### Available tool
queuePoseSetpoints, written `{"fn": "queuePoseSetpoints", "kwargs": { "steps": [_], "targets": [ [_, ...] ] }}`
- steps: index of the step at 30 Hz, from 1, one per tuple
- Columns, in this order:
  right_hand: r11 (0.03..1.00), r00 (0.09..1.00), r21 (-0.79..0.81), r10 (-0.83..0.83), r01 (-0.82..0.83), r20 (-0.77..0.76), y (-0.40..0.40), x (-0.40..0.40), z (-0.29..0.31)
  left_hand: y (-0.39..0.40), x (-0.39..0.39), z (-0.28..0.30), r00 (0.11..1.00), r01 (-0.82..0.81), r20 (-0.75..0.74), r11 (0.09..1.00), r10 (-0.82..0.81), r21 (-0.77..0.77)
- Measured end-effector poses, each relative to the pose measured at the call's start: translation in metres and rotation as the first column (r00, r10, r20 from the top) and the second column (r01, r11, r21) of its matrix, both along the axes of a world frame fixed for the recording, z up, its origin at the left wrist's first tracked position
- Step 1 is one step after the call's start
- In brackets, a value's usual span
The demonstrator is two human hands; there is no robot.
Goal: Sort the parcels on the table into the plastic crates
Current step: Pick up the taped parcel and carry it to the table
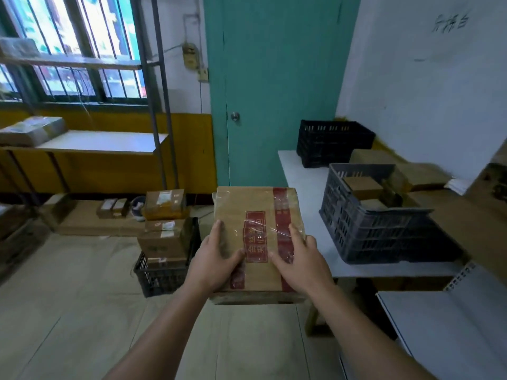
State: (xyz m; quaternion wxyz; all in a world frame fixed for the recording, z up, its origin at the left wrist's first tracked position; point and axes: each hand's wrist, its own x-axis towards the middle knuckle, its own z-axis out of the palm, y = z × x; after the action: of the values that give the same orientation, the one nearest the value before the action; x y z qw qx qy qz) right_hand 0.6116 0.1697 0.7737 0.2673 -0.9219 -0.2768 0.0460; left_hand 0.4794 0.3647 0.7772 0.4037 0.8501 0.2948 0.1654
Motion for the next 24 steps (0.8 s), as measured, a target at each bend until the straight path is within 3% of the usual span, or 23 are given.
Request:
{"fn": "queuePoseSetpoints", "kwargs": {
  "steps": [9, 24],
  "targets": [
    [0.997, 0.996, -0.008, -0.082, 0.082, 0.023, 0.124, 0.118, 0.001, 0.133, 0.130, 0.007, 0.999, 0.053, -0.001, 0.999, -0.053, -0.001],
    [0.958, 0.959, 0.064, -0.278, 0.281, -0.043, 0.222, 0.311, -0.031, 0.247, 0.368, -0.009, 0.954, 0.298, -0.030, 0.954, -0.299, -0.035]
  ]
}}
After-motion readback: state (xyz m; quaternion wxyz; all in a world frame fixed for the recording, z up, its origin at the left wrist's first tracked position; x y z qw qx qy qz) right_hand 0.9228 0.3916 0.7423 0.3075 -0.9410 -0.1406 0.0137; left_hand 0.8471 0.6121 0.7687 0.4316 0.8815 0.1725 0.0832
